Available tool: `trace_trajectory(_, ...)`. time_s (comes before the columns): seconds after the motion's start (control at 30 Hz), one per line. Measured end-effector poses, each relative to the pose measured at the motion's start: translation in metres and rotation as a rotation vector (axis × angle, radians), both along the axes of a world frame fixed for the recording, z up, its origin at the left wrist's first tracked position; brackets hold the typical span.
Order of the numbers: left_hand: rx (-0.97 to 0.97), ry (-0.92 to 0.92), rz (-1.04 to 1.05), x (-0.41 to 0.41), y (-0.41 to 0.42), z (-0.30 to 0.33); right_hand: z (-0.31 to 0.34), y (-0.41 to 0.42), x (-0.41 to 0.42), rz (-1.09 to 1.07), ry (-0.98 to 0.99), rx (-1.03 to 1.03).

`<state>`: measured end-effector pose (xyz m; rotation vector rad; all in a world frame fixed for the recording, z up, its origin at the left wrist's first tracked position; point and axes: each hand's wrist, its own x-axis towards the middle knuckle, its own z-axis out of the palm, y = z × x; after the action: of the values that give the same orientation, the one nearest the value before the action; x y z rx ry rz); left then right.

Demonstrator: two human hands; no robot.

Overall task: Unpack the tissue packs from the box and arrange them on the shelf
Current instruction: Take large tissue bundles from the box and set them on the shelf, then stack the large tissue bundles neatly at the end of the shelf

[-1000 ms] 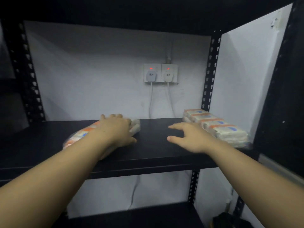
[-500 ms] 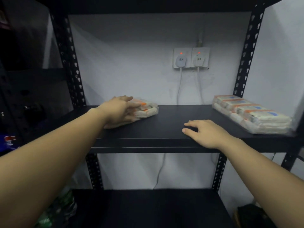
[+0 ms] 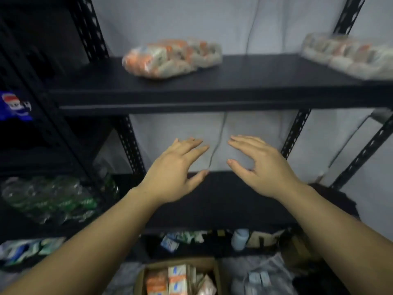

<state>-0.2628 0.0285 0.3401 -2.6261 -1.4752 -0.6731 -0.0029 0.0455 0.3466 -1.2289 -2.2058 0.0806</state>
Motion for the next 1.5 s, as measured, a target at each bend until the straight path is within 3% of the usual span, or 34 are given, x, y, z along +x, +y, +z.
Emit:
trace_trajectory(0.47, -0.739, -0.086, 0.272, -0.071, -0.082, -0.346, -0.326, -0.082, -0.052, -0.029, -0.04, -0.665)
trace_trajectory(0.8, -0.977, -0.092, 0.491, -0.124, -0.105, -0.563, -0.543, -0.105, -0.11, -0.089, -0.035, -0.936)
trace_trajectory(0.93, -0.98, -0.048, 0.502, -0.14, -0.094, -0.619, -0.614, -0.105, -0.134, -0.144, -0.066, -0.942)
trace_trajectory(1.17, -1.05, 0.134, 0.435, -0.154, -0.073, -0.686, -0.735, -0.112, -0.176, -0.271, 0.062, -1.12)
trace_trajectory(1.3, -0.968, 0.202, 0.404, -0.161, -0.074, -0.7, -0.759, -0.121, -0.193, -0.431, 0.165, -1.19)
trace_trajectory(1.5, -0.916, 0.02, 0.411, -0.17, -0.082, -0.673, -0.744, -0.12, -0.19, -0.426, 0.317, -1.136)
